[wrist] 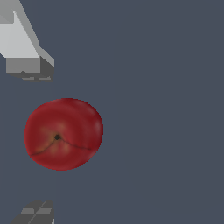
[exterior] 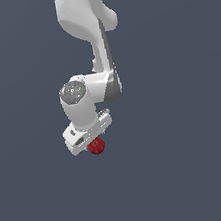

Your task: Pick up the object and move it to a goal position.

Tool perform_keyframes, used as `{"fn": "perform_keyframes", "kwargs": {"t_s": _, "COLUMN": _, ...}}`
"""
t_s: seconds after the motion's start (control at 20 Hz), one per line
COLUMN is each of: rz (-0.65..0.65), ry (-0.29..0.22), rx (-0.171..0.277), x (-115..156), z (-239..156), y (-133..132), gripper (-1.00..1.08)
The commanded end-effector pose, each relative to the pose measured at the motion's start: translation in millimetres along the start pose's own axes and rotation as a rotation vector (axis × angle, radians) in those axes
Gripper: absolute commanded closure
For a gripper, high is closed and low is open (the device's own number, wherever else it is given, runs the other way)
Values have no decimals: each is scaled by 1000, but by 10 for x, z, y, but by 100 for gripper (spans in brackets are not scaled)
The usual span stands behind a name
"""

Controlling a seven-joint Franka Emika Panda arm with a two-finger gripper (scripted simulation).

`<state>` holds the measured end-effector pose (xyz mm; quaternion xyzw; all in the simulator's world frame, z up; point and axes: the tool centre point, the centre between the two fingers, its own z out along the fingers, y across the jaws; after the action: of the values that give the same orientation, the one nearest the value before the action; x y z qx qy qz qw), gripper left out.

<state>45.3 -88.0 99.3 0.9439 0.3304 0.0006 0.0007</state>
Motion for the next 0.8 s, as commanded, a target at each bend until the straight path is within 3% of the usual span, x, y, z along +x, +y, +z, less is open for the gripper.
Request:
{"fn": "perform_keyframes", "kwargs": {"t_s": 0.0, "rz": -16, "ry": 0, "rx": 1, "x": -7, "z": 22, "y": 15, "gripper": -92}}
{"fn": "perform_keyframes", "kwargs": {"t_s": 0.4, "rz": -17, "ry": -1, "rx": 2, "x": -11, "z": 90, "y": 17, "gripper": -92}}
{"fn": "perform_keyframes", "kwargs": {"t_s": 0.75, "rz": -20, "ry": -1, "rx": 2, "x": -20, "z": 430, "y": 9, "gripper": -92}}
